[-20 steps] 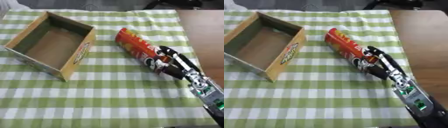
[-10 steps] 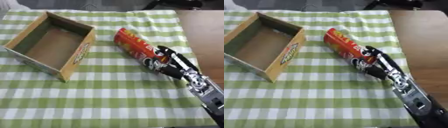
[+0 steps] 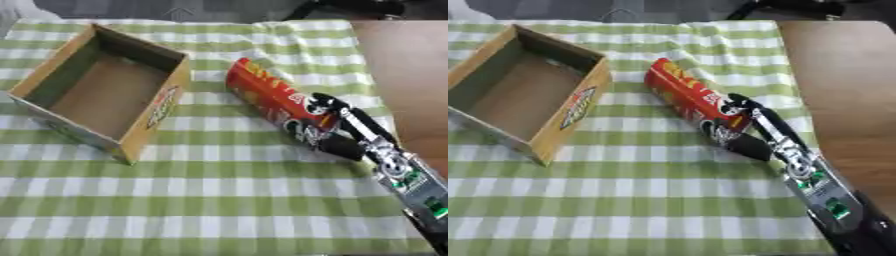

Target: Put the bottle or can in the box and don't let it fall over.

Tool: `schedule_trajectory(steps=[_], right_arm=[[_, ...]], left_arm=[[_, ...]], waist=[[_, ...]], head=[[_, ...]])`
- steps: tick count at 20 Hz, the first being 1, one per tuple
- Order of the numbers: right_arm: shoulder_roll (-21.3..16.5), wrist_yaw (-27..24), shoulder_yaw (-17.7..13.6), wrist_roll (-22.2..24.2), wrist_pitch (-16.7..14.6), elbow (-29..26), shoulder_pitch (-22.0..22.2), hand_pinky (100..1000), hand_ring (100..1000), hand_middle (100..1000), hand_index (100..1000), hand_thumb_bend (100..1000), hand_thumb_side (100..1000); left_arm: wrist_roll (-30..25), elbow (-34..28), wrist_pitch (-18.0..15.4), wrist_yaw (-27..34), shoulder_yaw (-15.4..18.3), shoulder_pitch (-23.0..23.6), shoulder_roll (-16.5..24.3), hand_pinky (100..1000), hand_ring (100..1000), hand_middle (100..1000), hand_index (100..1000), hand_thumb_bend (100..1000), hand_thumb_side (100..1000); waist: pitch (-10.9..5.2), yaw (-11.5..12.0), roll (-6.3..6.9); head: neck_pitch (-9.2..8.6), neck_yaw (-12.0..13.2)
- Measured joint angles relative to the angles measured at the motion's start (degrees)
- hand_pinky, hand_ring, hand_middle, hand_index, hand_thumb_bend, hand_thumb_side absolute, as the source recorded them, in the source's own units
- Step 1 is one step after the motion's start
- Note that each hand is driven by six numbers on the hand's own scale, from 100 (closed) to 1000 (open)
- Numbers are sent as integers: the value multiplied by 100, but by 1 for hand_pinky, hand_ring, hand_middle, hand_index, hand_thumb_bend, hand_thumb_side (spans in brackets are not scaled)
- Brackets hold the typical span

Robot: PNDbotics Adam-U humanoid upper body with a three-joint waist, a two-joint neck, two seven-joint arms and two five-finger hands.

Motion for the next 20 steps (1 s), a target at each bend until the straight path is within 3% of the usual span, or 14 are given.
schedule_trajectory(steps=[3,5,7,20], right_arm=[[-1,122,19,51,80,-63,7,426,858,860,1000,100,262],[-1,204,32,85,126,-101,13,436,862,864,1000,100,261],[-2,297,35,123,164,-138,27,526,894,870,1000,100,323],[-4,835,90,269,292,-240,49,590,925,875,1000,100,422]], left_arm=[[0,0,0,1,1,0,0,494,490,592,705,181,657],[0,0,0,2,1,0,0,495,490,591,705,181,657],[1,0,-1,2,1,0,0,495,491,591,704,181,656],[1,0,-2,2,3,-1,0,496,491,592,704,178,656]], waist=[[0,-2,0],[0,-3,0],[0,-3,0],[-1,2,-2]], head=[[0,0],[0,0],[0,0],[0,0]])
